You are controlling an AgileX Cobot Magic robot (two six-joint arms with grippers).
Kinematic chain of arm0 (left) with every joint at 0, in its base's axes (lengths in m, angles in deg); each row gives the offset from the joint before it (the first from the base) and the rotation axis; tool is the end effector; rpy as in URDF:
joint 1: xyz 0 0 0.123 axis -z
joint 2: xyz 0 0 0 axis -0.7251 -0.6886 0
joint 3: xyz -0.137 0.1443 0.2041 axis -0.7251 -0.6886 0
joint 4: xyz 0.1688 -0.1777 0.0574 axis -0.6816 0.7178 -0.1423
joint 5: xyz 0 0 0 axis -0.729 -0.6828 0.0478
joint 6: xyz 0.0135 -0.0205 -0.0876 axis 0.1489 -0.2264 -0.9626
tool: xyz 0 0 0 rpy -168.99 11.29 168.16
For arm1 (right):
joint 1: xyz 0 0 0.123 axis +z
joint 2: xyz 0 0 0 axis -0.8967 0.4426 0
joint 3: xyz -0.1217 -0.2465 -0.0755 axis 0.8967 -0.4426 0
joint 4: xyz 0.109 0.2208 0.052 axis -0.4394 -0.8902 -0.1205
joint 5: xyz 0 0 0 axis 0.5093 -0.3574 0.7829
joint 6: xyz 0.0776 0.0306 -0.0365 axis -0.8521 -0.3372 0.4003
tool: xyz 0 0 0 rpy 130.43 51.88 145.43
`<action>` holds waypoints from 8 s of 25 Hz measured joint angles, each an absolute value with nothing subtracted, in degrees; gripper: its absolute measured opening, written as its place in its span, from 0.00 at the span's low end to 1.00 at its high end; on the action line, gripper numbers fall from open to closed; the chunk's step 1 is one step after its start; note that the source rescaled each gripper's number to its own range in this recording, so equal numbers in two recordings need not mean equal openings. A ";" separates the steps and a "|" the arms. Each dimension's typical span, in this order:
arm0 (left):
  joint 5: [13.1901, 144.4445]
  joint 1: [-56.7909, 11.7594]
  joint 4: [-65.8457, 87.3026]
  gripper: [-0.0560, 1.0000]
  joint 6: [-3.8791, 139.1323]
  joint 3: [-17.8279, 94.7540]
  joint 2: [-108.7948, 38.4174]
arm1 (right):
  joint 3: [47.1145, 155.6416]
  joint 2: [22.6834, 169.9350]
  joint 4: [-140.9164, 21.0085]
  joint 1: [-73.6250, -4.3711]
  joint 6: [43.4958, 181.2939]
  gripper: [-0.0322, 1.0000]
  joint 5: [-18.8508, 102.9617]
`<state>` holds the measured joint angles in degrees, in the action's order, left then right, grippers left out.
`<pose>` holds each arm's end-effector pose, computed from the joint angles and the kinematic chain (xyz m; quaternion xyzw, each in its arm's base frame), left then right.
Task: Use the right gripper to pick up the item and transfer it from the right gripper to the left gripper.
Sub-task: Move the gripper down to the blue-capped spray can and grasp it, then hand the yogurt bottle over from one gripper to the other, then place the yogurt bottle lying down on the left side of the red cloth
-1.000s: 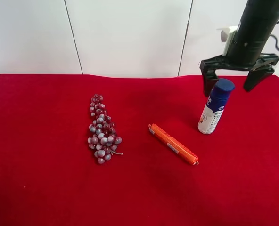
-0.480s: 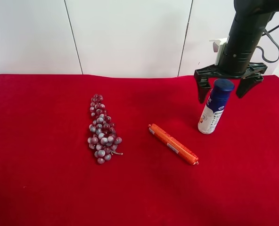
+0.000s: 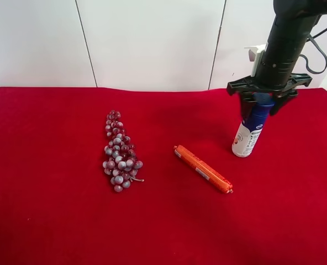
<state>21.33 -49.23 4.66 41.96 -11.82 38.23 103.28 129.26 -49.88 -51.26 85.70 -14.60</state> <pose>-0.0073 -0.0106 0.2801 0.0452 0.8487 -0.0136 0.5268 0.3597 0.0763 0.2319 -0.0822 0.9955 -0.0112 0.0467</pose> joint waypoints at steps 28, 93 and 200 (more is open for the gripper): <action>21.33 -49.23 4.50 1.00 41.97 -11.82 38.23 | 107.28 117.46 -56.31 -50.96 85.43 0.03 -18.81; 37.77 0.91 -1.94 1.00 54.81 14.05 -25.23 | 107.28 111.35 -93.40 -31.86 97.06 0.03 -18.38; 41.38 0.91 -2.28 0.16 55.58 14.11 -28.64 | 48.86 30.56 -54.82 -31.68 90.73 1.00 -10.09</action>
